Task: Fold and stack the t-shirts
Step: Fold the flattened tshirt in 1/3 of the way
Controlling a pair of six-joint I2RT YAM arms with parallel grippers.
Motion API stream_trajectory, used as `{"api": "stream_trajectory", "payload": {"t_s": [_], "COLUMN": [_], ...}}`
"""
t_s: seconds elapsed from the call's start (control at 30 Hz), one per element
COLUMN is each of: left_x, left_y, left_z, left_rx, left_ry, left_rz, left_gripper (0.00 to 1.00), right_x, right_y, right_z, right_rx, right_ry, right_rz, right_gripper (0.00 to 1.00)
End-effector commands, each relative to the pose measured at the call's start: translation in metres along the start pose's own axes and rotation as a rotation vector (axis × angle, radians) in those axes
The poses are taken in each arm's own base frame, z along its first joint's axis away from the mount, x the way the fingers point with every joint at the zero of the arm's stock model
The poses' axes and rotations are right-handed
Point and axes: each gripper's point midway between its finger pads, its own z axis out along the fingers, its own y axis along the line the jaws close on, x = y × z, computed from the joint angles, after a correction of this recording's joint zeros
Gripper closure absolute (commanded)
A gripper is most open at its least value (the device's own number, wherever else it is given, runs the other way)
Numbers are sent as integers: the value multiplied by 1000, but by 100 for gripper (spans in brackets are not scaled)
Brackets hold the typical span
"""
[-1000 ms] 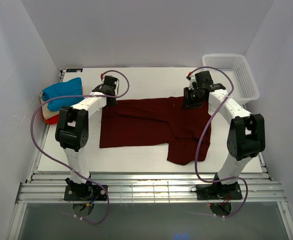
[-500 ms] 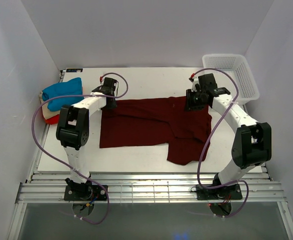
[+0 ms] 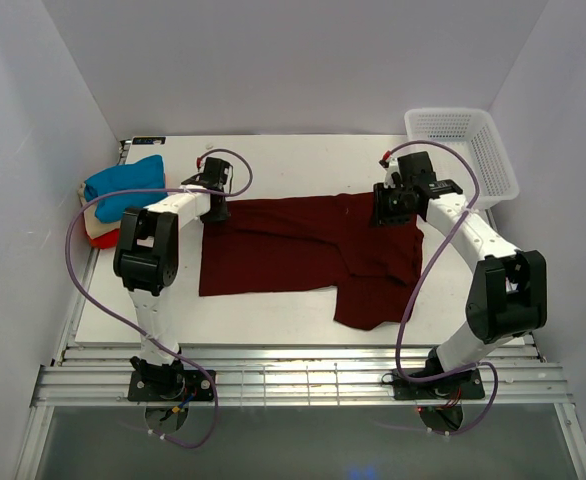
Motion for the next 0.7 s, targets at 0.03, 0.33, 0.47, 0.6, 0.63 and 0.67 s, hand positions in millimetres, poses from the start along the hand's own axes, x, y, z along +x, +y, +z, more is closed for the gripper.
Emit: {"api": "stream_trajectory", "payload": {"t_s": [0.03,0.33,0.47,0.6,0.63,0.67], "left_x": [-24,-22,-15,-4,-2,7], "left_y": [8,15,18,19,19,21], "left_z": [-25,-50,-55,-63,-65,-65], "left_rx": [6,36,38,56,61,60], "left_ry": [-81,-126,-120,-111,-109,-94], "left_rz": [-39,-75,-82,-105,-110,-119], "left_gripper": [73,79,80,80,80,80], "right_x": [2,18,24,33,36,37], "right_y": [2,-3,-4,-6,-5,-5], "right_z": [-5,17,30,43,46,48], "right_rx": [-1,-5,-12,-11,-15,-15], "right_ry": [-17,48,77,121,136,140], "right_rz": [1,29,52,74,79,79], "right_gripper": [66,66,66,66,66,66]}}
